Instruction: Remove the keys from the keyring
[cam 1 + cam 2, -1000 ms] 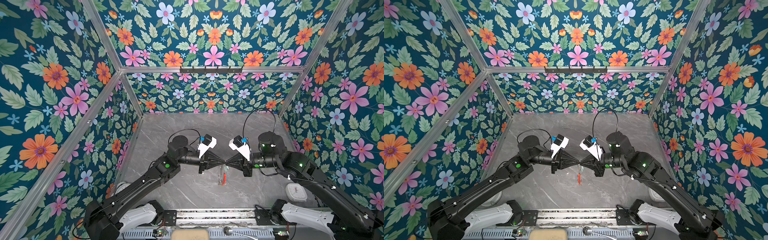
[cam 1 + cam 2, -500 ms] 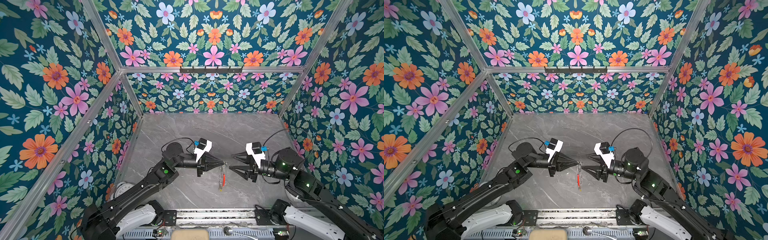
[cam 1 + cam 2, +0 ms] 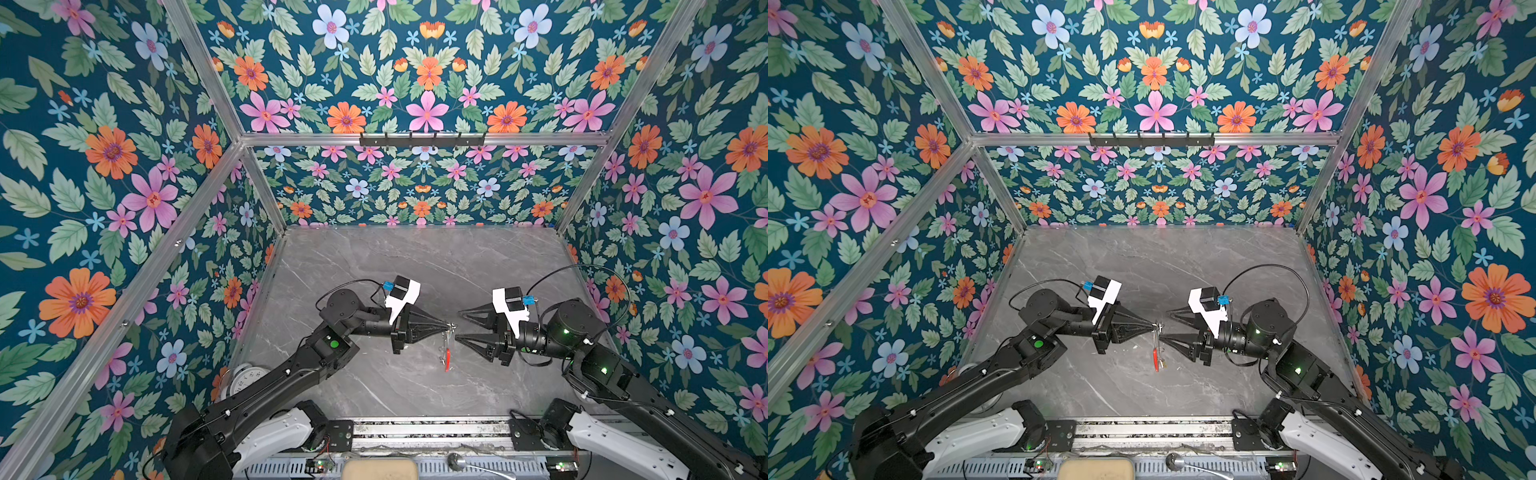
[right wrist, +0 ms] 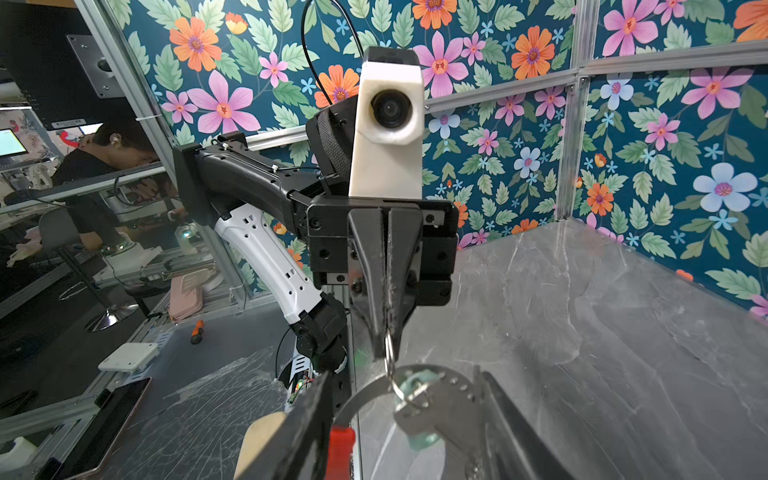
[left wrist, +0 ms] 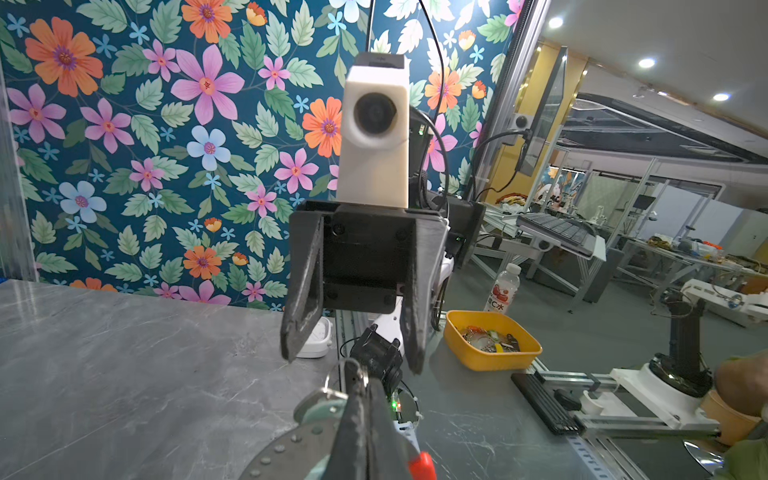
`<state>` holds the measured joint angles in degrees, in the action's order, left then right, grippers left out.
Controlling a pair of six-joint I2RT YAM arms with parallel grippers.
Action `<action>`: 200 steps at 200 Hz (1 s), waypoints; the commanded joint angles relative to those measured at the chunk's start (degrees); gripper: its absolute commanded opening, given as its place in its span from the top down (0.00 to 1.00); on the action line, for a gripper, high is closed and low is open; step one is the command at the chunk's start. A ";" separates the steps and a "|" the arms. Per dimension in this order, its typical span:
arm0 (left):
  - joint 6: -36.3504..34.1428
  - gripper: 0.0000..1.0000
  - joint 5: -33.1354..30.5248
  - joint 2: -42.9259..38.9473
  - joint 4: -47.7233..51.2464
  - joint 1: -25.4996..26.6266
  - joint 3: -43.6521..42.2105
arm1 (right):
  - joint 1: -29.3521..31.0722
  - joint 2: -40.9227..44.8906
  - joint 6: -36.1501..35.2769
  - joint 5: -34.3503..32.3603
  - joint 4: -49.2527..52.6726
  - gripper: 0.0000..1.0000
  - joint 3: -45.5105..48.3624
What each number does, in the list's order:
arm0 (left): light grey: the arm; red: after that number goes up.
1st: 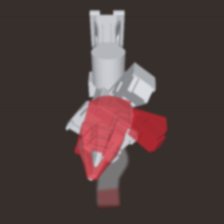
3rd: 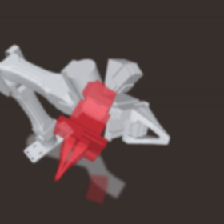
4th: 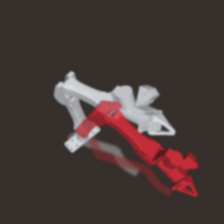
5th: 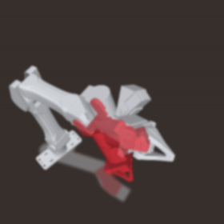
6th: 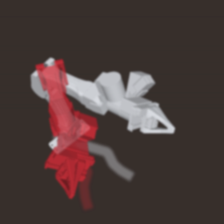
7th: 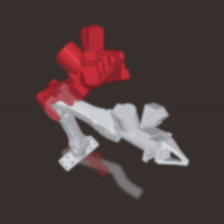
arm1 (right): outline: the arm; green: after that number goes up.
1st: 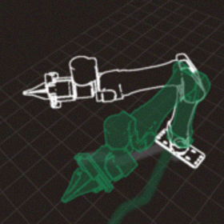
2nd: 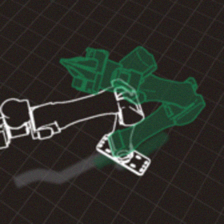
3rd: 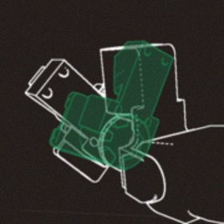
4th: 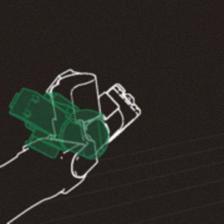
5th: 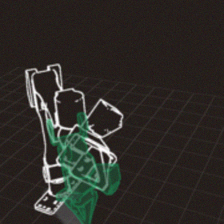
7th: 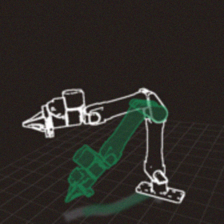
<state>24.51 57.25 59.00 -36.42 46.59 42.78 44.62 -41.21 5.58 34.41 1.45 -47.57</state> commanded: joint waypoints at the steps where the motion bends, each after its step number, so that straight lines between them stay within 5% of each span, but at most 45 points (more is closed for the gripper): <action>1: 1.94 1.00 1.72 0.09 -3.87 0.02 0.49 | 0.03 -0.74 -2.34 2.50 1.81 0.58 -1.26; 139: 7.22 1.00 2.86 1.42 -10.92 0.00 -0.46 | 0.03 -0.44 -3.73 3.46 3.99 1.00 -1.25; 200: 12.31 1.00 2.25 1.82 -19.95 0.04 -2.15 | 0.04 -0.49 -4.12 3.38 4.70 1.00 -0.79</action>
<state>34.04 59.81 60.82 -48.01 46.61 41.01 44.66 -41.60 2.24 37.50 5.93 -48.58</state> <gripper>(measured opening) 0.049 0.052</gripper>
